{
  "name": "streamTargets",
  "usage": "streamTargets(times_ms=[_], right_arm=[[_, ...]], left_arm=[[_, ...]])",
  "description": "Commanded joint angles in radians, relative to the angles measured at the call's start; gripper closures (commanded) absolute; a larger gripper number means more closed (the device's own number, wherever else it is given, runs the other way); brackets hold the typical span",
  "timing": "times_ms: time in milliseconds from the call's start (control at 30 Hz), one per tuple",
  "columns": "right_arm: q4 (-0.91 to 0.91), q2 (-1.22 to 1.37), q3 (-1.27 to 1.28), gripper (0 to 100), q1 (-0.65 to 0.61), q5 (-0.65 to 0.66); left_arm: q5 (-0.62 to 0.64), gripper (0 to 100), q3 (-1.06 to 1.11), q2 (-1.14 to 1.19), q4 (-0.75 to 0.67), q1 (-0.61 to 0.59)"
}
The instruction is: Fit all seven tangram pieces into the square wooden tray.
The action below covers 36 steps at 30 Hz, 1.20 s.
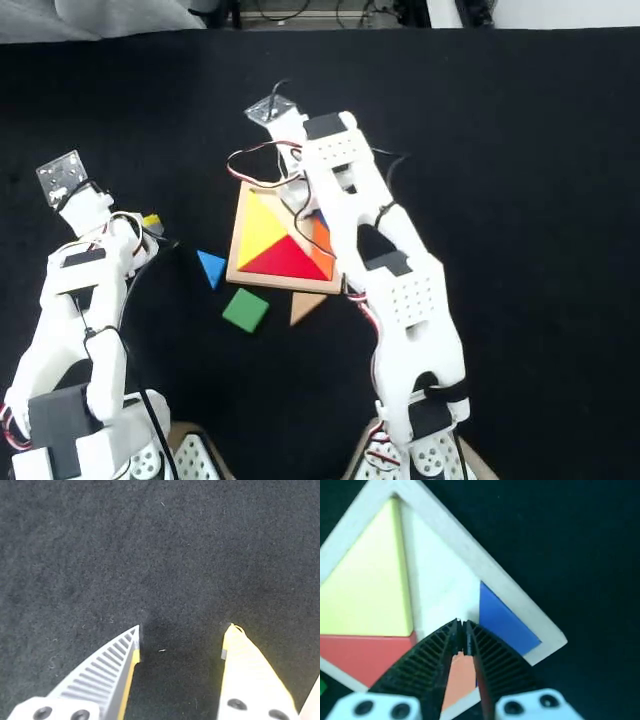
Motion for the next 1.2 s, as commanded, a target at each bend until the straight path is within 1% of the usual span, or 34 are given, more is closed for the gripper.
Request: streamTargets(times_ms=[0, 133, 233, 333, 500, 600, 700, 833, 967, 1167], right_arm=[[0.075, -0.048, -0.084, 98.8, -0.005, 0.0], [0.17, -0.162, -0.077, 98.8, -0.032, -0.031], [0.149, -0.292, 0.035, 98.8, -0.041, -0.034], [0.057, -0.45, 0.259, 98.8, -0.069, -0.034], [-0.186, -0.753, 0.727, 98.8, -0.115, -0.032], [-0.279, -0.88, 0.914, 98.8, -0.121, -0.038], [-0.313, -0.892, 0.989, 98.7, -0.146, -0.041], [-0.316, -0.819, 1.004, 98.7, -0.215, -0.086], [-0.33, -0.745, 0.989, 98.8, -0.278, -0.094], [-0.339, -0.659, 0.992, 98.8, -0.278, -0.097]], left_arm=[[-0.011, 74, -0.054, -0.006, -0.021, 0.015], [-0.011, 74, -0.054, -0.006, -0.023, 0.015], [-0.011, 74, -0.056, -0.006, -0.023, 0.015], [-0.011, 74, -0.056, -0.006, -0.023, 0.015], [-0.011, 74, -0.056, -0.006, -0.023, 0.015], [-0.011, 74, -0.054, -0.006, -0.023, 0.015], [-0.011, 74, -0.053, -0.006, -0.023, 0.015], [-0.011, 74, -0.053, -0.006, -0.021, 0.012], [-0.011, 74, -0.051, -0.006, -0.021, 0.01], [-0.011, 74, -0.051, -0.006, -0.02, 0.01]])
